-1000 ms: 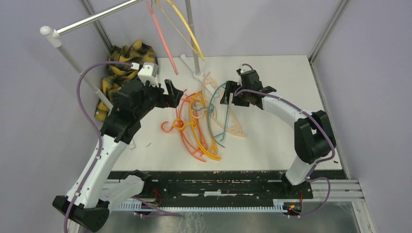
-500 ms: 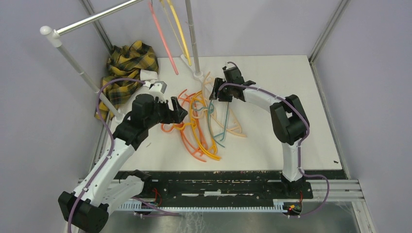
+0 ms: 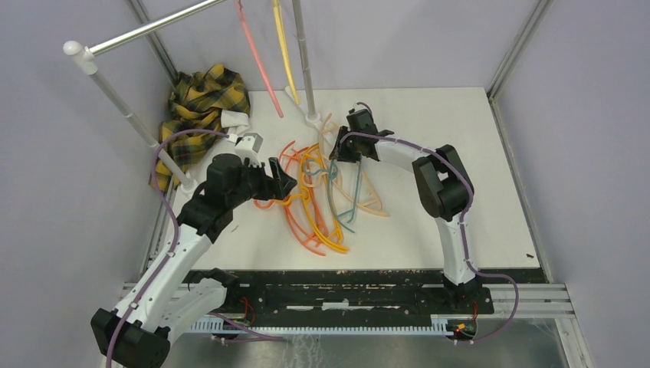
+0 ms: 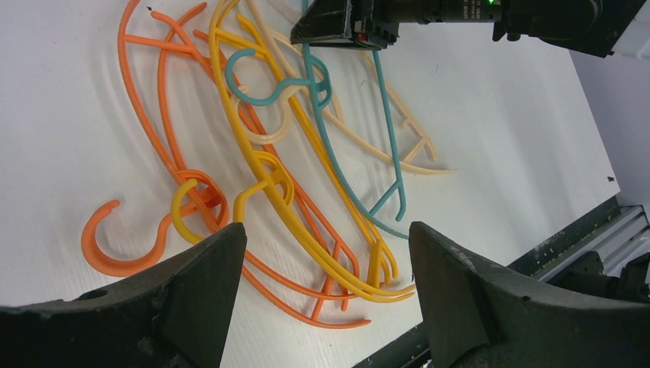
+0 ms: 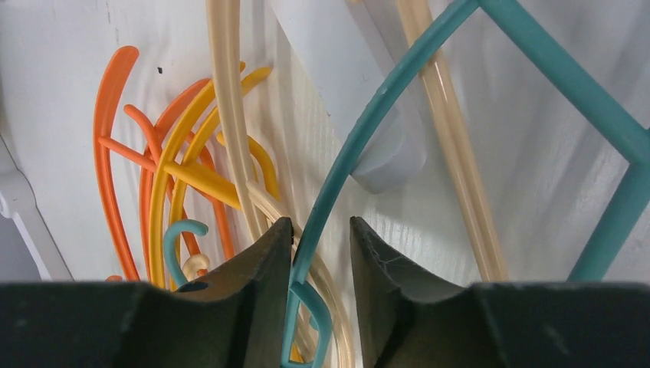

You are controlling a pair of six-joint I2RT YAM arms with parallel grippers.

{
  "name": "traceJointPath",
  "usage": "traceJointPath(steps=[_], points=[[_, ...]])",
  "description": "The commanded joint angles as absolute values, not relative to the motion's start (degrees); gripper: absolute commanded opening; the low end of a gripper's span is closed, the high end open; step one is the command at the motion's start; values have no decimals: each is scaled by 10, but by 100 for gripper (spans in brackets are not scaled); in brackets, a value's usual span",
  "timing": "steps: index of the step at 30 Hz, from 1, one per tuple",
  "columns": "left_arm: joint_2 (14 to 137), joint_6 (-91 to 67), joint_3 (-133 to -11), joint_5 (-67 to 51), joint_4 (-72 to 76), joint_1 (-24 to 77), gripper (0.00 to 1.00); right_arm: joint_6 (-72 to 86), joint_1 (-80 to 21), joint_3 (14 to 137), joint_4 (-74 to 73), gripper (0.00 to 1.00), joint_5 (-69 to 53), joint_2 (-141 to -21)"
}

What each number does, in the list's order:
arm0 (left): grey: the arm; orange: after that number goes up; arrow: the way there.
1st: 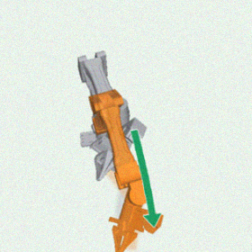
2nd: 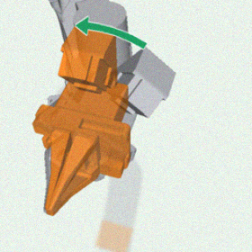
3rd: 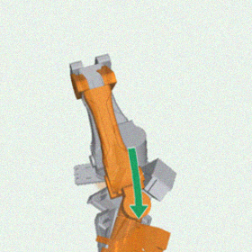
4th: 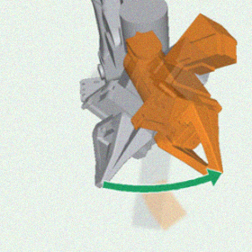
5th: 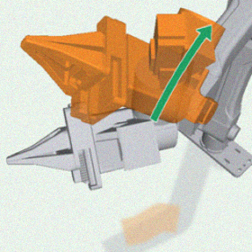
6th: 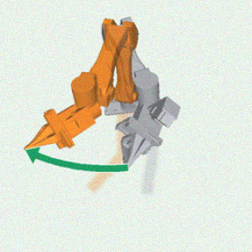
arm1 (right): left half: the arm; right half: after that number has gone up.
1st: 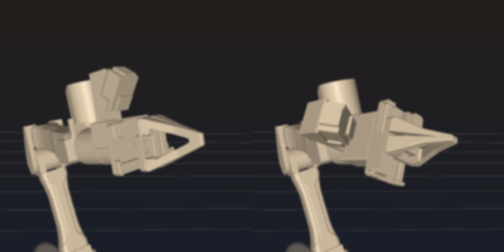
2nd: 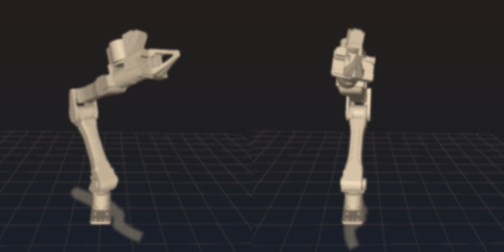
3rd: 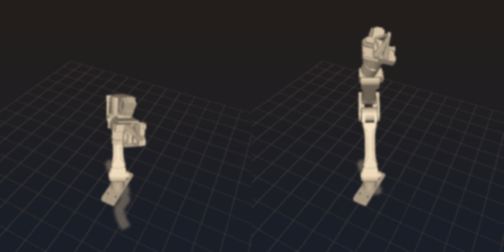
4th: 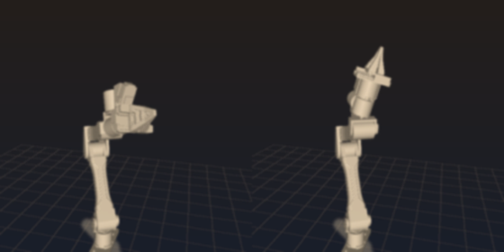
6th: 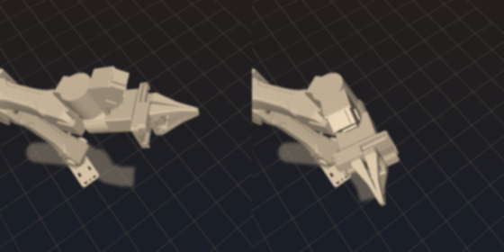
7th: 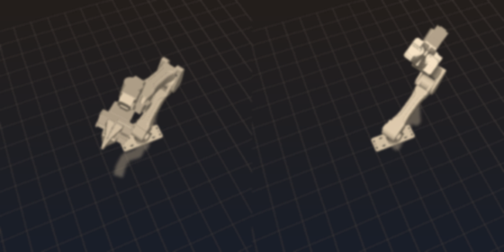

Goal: Organize the hangers

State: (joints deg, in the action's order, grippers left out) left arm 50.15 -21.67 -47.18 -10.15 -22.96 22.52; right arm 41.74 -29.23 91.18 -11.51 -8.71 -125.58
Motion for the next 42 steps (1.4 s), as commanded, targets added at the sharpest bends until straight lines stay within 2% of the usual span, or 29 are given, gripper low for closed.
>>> traceJointPath(steps=[1,4,5,7,15,20,26,30,42], points=[[484,-240,-464,-125,-201,225,84,434,-296,931,-73,35,-71,-1260],[480,-237,-460,-125,-200,225,84,444,-296,916,-53,11,-75,-1252],[481,-237,-459,-125,-200,224,84,448,-295,908,-46,5,-76,-1246],[481,-236,-458,-127,-200,224,83,454,-295,891,-35,1,-76,-1229],[484,-242,-429,-154,-156,225,83,504,-290,812,17,1,-124,-1091],[477,-245,-389,-188,-83,225,90,598,-276,763,118,1,-173,-1034],[480,-275,-350,-191,6,225,93,718,-283,763,240,1,-205,-1053],[493,-304,-341,-196,51,228,93,740,-302,779,265,1,-199,-1079],[548,-322,-311,-169,105,254,93,860,-362,813,414,1,-187,-1143]])
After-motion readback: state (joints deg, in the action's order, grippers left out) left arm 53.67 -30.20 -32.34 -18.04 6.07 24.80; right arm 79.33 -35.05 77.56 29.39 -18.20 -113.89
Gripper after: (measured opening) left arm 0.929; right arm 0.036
